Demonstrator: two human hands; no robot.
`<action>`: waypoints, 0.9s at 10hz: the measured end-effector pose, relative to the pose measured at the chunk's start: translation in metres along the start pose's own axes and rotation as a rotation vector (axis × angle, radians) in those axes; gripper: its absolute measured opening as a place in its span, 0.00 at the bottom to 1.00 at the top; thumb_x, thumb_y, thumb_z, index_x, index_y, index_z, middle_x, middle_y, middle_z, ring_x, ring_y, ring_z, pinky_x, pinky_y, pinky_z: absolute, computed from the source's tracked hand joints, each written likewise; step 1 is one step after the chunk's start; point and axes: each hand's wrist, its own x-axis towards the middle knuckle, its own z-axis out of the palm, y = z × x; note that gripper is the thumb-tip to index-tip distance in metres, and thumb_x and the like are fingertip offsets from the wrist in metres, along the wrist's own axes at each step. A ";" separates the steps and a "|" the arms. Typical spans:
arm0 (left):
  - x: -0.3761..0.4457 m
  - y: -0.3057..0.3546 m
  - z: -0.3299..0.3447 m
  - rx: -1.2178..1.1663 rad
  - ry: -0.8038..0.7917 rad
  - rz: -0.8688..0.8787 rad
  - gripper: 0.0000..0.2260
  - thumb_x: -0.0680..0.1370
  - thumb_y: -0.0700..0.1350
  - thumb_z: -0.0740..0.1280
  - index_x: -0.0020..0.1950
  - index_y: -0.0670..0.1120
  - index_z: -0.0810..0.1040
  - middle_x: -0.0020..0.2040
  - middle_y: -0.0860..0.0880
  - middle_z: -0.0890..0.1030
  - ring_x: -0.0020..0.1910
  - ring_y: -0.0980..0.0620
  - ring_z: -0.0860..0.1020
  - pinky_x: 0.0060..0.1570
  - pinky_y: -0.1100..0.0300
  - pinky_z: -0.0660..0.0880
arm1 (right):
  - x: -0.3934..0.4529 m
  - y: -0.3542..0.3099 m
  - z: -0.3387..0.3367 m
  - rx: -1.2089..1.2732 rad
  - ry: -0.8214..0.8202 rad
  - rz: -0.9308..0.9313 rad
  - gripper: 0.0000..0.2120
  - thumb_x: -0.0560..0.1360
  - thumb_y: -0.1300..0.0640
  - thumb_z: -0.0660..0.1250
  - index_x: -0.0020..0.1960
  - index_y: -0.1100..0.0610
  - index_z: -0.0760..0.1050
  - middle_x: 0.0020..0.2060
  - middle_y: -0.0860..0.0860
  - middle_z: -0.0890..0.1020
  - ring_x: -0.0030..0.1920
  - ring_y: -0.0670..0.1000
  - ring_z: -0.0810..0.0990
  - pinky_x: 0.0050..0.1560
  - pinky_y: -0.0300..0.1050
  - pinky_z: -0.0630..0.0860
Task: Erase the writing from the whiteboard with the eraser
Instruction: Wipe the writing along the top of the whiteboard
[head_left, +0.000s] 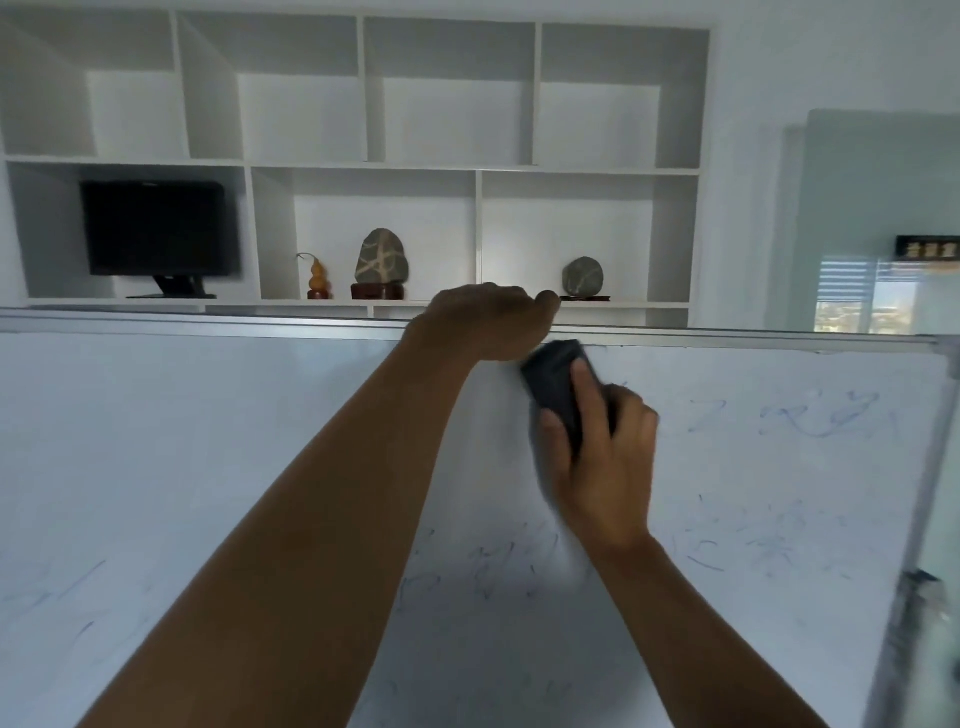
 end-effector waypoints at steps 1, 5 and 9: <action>0.005 0.005 -0.005 -0.003 -0.056 -0.043 0.25 0.79 0.59 0.44 0.58 0.46 0.74 0.66 0.39 0.72 0.61 0.40 0.71 0.60 0.50 0.67 | -0.022 -0.018 0.015 0.005 -0.097 -0.308 0.20 0.79 0.46 0.62 0.69 0.50 0.67 0.49 0.61 0.78 0.46 0.60 0.74 0.48 0.51 0.71; 0.016 0.015 -0.002 -0.047 -0.076 -0.059 0.09 0.80 0.44 0.53 0.54 0.44 0.71 0.62 0.39 0.74 0.52 0.43 0.71 0.50 0.54 0.65 | 0.012 0.016 0.005 -0.005 0.011 -0.042 0.20 0.80 0.47 0.59 0.69 0.52 0.68 0.55 0.61 0.78 0.51 0.62 0.75 0.51 0.51 0.67; 0.016 0.017 0.011 0.059 0.014 -0.039 0.18 0.83 0.48 0.48 0.62 0.42 0.74 0.62 0.41 0.75 0.62 0.40 0.72 0.57 0.52 0.67 | -0.002 0.036 -0.002 -0.076 0.050 -0.076 0.19 0.79 0.52 0.61 0.69 0.53 0.70 0.59 0.61 0.76 0.54 0.61 0.75 0.52 0.53 0.68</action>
